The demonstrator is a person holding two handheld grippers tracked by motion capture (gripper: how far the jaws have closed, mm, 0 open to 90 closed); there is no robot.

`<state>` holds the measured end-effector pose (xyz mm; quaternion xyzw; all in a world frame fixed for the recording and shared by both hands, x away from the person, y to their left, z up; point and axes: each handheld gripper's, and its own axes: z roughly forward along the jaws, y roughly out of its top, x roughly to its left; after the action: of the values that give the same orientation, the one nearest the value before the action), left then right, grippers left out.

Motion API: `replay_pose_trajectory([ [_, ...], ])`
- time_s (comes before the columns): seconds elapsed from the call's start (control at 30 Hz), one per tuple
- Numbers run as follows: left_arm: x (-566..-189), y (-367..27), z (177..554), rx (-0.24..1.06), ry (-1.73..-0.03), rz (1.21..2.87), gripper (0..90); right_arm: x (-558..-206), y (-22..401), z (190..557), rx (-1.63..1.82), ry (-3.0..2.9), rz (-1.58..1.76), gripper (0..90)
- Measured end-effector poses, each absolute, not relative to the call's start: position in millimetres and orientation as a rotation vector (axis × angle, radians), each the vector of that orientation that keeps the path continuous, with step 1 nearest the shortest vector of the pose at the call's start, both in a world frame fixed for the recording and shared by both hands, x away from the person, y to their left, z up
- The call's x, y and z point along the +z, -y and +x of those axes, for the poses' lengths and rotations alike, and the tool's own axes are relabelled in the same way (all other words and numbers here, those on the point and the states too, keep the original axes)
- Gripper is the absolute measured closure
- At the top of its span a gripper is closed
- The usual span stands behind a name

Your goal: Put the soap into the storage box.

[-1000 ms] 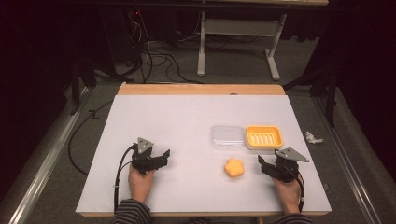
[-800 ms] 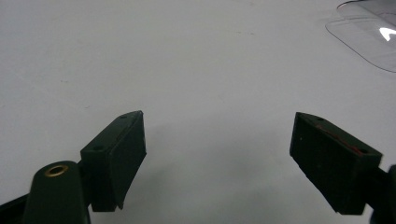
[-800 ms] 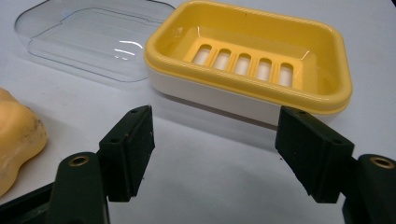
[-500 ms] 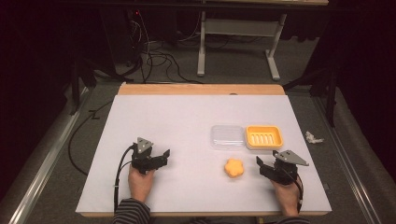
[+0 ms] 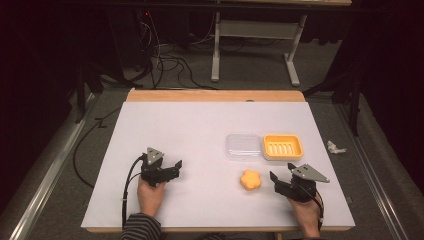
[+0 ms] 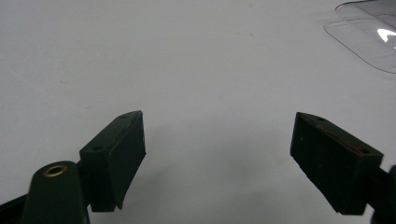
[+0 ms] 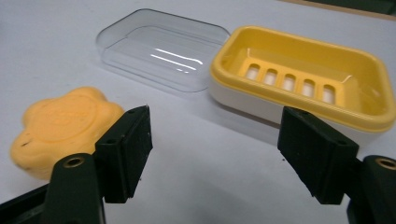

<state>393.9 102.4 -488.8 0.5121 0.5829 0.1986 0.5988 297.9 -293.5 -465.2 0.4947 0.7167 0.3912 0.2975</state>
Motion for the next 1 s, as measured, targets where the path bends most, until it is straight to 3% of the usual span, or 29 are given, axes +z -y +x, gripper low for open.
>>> replay_pose_trajectory([
  [0.43,-489,-102,394,0.461,-1.352,1.188,18.7,-461,286,286,1.132,-1.922,1.321,16.2],
  [1.0,-489,-103,395,0.453,-1.359,1.192,19.0,-456,270,272,1.091,-1.993,1.269,17.8],
])
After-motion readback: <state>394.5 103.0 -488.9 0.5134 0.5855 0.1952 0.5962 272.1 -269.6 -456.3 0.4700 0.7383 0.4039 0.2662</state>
